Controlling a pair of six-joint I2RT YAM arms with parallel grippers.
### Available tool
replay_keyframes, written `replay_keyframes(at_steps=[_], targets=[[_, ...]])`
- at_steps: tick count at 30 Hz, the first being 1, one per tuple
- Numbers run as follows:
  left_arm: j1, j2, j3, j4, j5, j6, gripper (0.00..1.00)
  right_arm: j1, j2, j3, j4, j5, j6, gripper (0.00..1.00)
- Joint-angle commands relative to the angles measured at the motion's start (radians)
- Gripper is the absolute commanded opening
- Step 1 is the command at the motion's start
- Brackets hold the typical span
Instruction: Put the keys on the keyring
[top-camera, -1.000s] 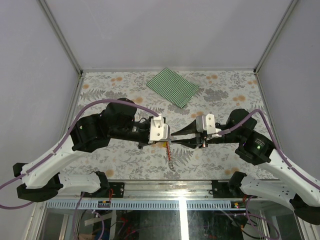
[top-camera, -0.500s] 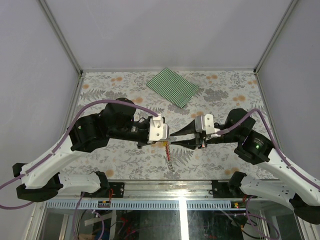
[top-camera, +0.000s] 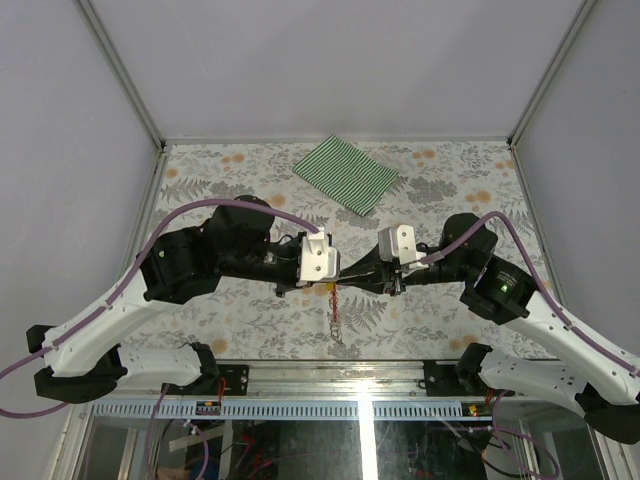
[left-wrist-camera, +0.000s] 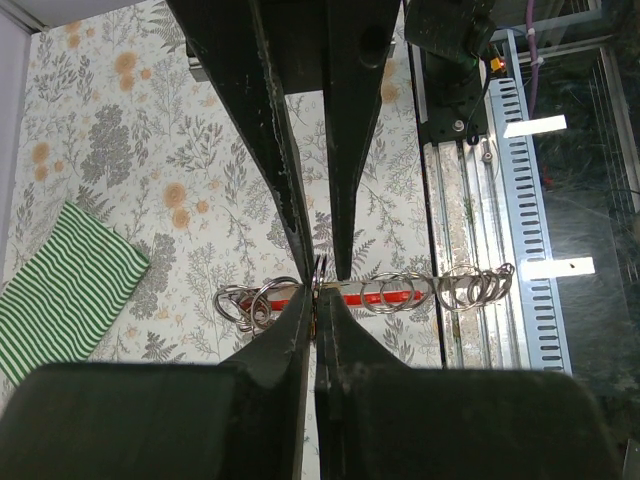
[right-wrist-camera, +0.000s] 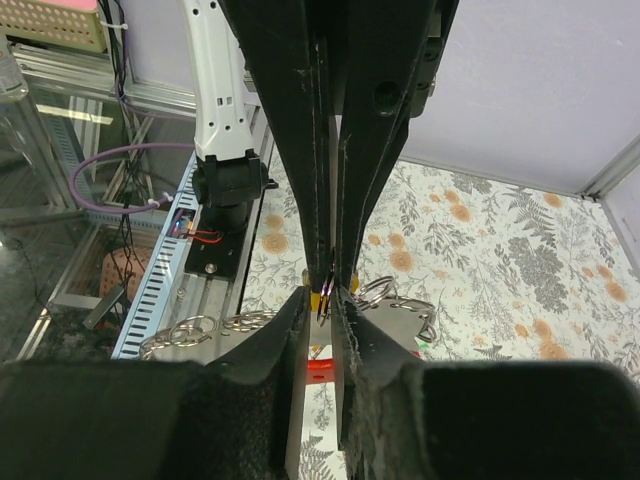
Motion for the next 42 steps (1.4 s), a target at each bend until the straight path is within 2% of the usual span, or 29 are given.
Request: replay_keyframes(at_steps=[1, 7, 10, 13, 18, 22, 23, 35, 39, 42], targets=[[-0.004, 0.001, 0.045, 0.037, -0.003, 0.006, 0.0, 0.002, 0.001, 0.021, 0.064, -0.02, 0.013, 0.2], [-0.004, 0.002, 0.048, 0.039, -0.004, 0.004, 0.0, 0.002, 0.001, 0.01, 0.074, -0.024, 0.02, 0.23], [-0.005, 0.003, 0.05, 0.038, -0.003, 0.003, 0.0, 0.002, 0.005, 0.007, 0.077, -0.021, 0.023, 0.15], [-0.004, 0.0, 0.053, 0.039, -0.003, 0.003, 0.0, 0.002, 0.008, 0.009, 0.076, 0.0, 0.026, 0.02], [-0.004, -0.03, 0.015, 0.091, -0.008, -0.025, 0.01, 0.002, 0.001, 0.041, 0.044, 0.07, 0.03, 0.0], [-0.005, -0.094, -0.065, 0.202, -0.014, -0.073, 0.23, 0.003, -0.024, 0.056, 0.055, 0.072, 0.042, 0.0], [-0.006, -0.114, -0.086, 0.235, -0.015, -0.088, 0.26, 0.003, -0.028, 0.059, 0.055, 0.071, 0.045, 0.0], [-0.004, -0.251, -0.295, 0.503, -0.042, -0.227, 0.32, 0.002, -0.06, 0.037, 0.131, 0.083, 0.12, 0.0], [-0.004, -0.271, -0.333, 0.542, -0.06, -0.242, 0.36, 0.002, -0.065, 0.033, 0.155, 0.079, 0.132, 0.0], [-0.004, -0.266, -0.333, 0.537, -0.056, -0.24, 0.34, 0.003, -0.068, 0.031, 0.165, 0.066, 0.137, 0.0]])
